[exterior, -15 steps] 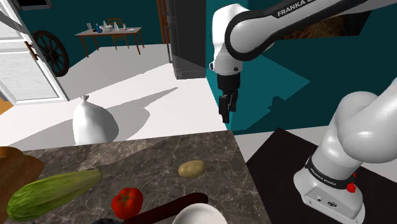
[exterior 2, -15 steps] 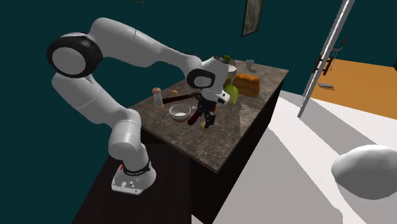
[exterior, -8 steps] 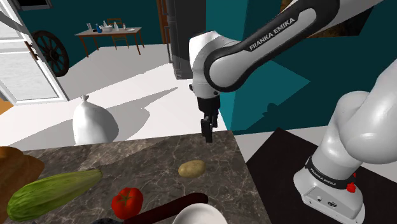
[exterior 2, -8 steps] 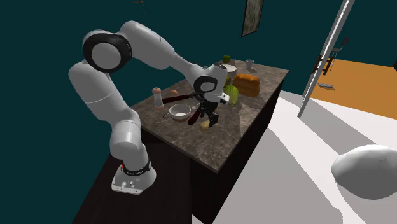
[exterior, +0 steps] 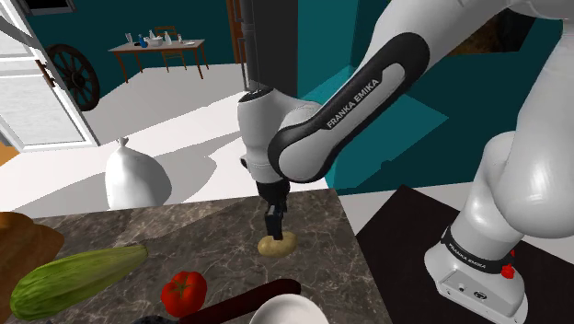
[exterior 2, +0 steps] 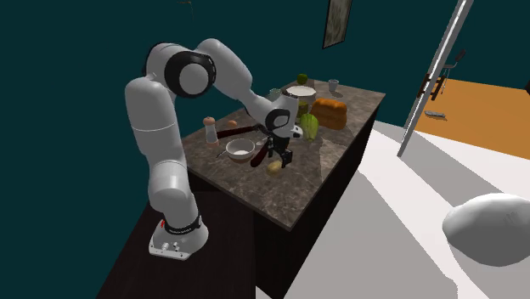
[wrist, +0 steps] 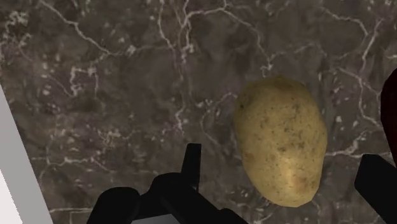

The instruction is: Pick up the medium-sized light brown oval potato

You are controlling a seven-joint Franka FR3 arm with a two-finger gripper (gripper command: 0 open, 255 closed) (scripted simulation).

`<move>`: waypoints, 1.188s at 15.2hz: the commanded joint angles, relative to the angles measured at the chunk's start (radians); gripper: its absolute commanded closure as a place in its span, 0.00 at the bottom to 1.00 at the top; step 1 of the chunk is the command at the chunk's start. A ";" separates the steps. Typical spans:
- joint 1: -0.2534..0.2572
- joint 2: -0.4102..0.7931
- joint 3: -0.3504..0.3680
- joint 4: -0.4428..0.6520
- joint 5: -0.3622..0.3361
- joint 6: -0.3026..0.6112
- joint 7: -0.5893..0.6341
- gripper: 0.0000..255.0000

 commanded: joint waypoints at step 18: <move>0.045 0.183 0.004 0.035 -0.106 0.145 0.061 1.00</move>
